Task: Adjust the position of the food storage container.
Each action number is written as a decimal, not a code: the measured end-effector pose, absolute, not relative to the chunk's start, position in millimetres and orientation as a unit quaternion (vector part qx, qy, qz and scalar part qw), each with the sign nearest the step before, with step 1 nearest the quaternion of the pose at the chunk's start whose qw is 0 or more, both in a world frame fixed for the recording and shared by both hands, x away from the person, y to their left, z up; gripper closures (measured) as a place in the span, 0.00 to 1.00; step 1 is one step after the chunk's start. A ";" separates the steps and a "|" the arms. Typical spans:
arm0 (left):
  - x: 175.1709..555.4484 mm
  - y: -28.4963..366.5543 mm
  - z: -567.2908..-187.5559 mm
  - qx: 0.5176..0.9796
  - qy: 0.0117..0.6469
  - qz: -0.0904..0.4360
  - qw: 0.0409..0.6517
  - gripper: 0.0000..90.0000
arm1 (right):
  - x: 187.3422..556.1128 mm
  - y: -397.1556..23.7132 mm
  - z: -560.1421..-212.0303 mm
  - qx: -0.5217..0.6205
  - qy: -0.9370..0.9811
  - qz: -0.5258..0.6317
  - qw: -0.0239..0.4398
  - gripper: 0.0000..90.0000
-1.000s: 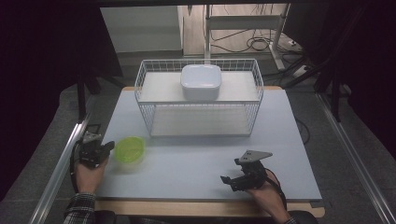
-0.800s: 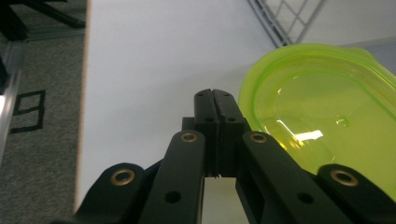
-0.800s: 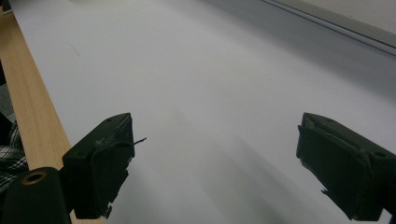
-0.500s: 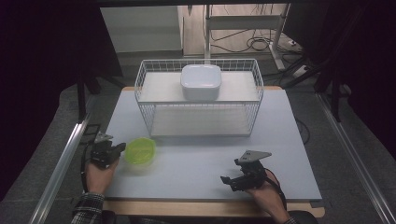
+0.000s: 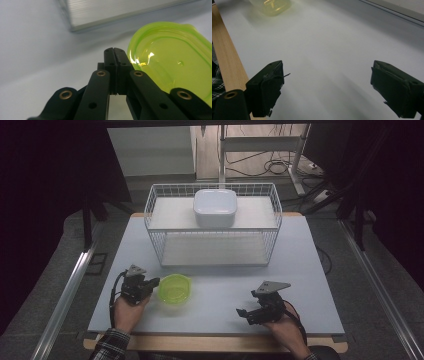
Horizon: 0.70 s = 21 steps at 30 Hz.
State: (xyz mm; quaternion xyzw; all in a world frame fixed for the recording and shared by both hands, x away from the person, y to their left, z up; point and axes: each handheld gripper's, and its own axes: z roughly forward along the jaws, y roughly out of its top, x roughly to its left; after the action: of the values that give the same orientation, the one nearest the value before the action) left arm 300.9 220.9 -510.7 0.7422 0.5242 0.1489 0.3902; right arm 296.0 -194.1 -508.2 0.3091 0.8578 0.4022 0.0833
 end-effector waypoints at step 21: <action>282.5 196.4 -533.2 0.790 0.473 0.059 0.384 1.00 | 296.2 -195.7 -507.5 0.313 0.856 0.402 0.086 0.13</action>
State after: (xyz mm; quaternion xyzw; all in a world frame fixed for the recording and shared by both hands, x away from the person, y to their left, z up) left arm 282.5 196.4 -533.2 0.7904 0.4733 0.0594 0.3844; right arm 296.2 -195.7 -507.5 0.3134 0.8562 0.4017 0.0858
